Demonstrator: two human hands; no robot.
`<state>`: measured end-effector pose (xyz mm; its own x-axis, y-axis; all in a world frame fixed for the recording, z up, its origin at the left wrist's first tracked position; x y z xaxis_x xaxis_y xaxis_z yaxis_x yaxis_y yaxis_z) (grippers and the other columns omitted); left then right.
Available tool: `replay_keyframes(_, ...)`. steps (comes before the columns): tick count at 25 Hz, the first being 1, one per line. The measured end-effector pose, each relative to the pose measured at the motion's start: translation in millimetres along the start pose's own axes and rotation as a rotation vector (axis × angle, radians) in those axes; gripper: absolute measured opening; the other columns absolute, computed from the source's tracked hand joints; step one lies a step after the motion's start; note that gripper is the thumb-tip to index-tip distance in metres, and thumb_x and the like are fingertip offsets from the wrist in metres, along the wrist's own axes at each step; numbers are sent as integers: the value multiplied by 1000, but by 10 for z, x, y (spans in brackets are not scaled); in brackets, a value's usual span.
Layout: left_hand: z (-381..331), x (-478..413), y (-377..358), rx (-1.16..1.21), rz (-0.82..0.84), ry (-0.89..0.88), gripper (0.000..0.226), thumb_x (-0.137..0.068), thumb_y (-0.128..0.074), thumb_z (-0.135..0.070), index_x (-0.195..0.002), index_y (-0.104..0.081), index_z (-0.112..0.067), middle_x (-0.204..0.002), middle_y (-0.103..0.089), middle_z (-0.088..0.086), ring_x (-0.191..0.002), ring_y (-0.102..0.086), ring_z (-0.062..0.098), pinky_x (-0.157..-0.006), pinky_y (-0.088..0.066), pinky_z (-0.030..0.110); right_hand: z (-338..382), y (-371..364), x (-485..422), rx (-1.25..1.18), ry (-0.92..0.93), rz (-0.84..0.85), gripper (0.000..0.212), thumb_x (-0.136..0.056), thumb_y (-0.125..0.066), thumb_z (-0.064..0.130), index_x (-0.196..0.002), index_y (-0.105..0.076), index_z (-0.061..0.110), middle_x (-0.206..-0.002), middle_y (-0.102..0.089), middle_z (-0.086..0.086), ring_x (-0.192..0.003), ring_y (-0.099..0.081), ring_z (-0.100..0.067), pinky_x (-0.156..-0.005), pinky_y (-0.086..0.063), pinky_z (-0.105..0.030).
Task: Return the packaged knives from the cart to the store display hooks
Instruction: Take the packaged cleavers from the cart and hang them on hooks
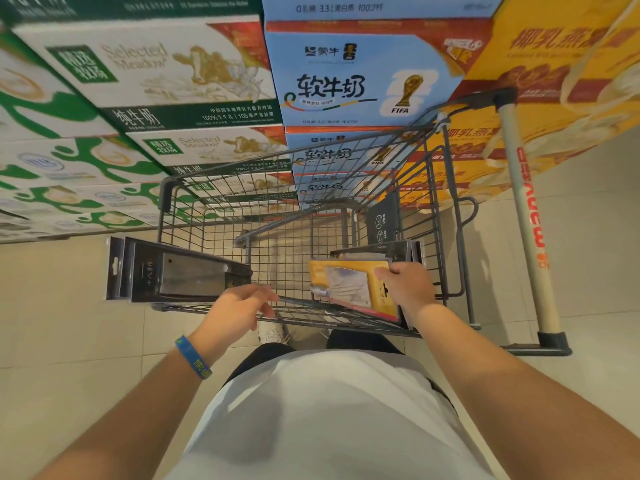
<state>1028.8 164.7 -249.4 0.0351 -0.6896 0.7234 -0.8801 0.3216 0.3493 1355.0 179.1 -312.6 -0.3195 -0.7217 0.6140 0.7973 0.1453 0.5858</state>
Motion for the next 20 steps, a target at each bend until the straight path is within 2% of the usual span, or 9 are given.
replay_keyframes(2,-1,5,17,14,-5,1,29,-104,-46,-33,-93,-73,-26,-76,-74,-2,-45,-48,4,-43,-39,15,28,40,-44,-79,-41,-29,30,-97,-66,32,-76,-72,13,-60,-60,-2,-55,-54,-18,-55,-38,-29)
replay_keyframes(3,0,8,25,23,-7,2,29,-104,-46,-33,-93,-73,-26,-76,-74,-3,-45,-48,4,-43,-39,15,67,67,-65,-110,-49,-34,31,-97,-65,33,-75,-72,12,-62,-64,-5,-57,-58,-22,-56,-42,-31)
replay_keyframes(5,13,12,48,38,-14,10,30,-103,-47,-33,-92,-73,-26,-76,-74,-6,-45,-48,4,-43,-39,15,142,90,-121,-146,-55,-25,29,-97,-66,34,-82,-75,11,-74,-74,-9,-69,-70,-29,-62,-53,-37)
replay_keyframes(7,36,15,64,48,-22,22,29,-103,-47,-34,-93,-73,-27,-75,-74,-5,-46,-49,4,-44,-39,16,174,59,-150,-160,-55,-6,19,-97,-68,30,-93,-78,15,-79,-76,-5,-76,-73,-25,-67,-58,-39)
replay_keyframes(10,85,15,61,47,-27,37,28,-103,-46,-37,-95,-72,-29,-76,-74,-4,-48,-50,3,-46,-40,18,265,-23,-151,-15,33,-26,20,-97,-68,26,-108,-76,13,-80,-69,3,-69,-62,-14,-58,-48,-28)
replay_keyframes(13,110,13,33,44,-29,40,28,-103,-46,-34,-96,-72,-28,-75,-73,-5,-47,-50,2,-45,-40,17,336,-207,-71,186,161,41,25,-102,-58,21,-125,-67,18,-98,-65,3,-76,-54,-10,-55,-37,-17)
replay_keyframes(15,109,9,24,40,-31,37,28,-103,-46,-34,-94,-73,-28,-74,-73,-5,-47,-50,3,-46,-40,18,260,-248,-23,263,163,52,28,-104,-53,19,-129,-64,19,-103,-66,2,-83,-57,-14,-58,-40,-19)
replay_keyframes(18,97,9,21,45,-25,24,29,-103,-46,-33,-93,-73,-27,-74,-74,-4,-48,-51,4,-45,-41,17,275,-222,-3,273,187,71,29,-104,-54,18,-131,-63,16,-113,-68,-4,-95,-61,-20,-75,-49,-30)
replay_keyframes(20,65,8,23,48,-14,15,30,-103,-46,-32,-93,-73,-26,-75,-74,-4,-50,-51,5,-46,-41,16,434,-174,-23,260,243,89,25,-103,-55,19,-125,-65,11,-109,-68,-5,-89,-58,-18,-74,-48,-31)
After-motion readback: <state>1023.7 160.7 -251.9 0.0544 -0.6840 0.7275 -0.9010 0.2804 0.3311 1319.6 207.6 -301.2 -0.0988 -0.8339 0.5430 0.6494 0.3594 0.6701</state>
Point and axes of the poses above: each hand's wrist, its own x-axis away from the middle knuckle, its own y-axis out of the back of the hand, z = x × y, the point moved 7 cm from there along -x, towards the middle knuckle
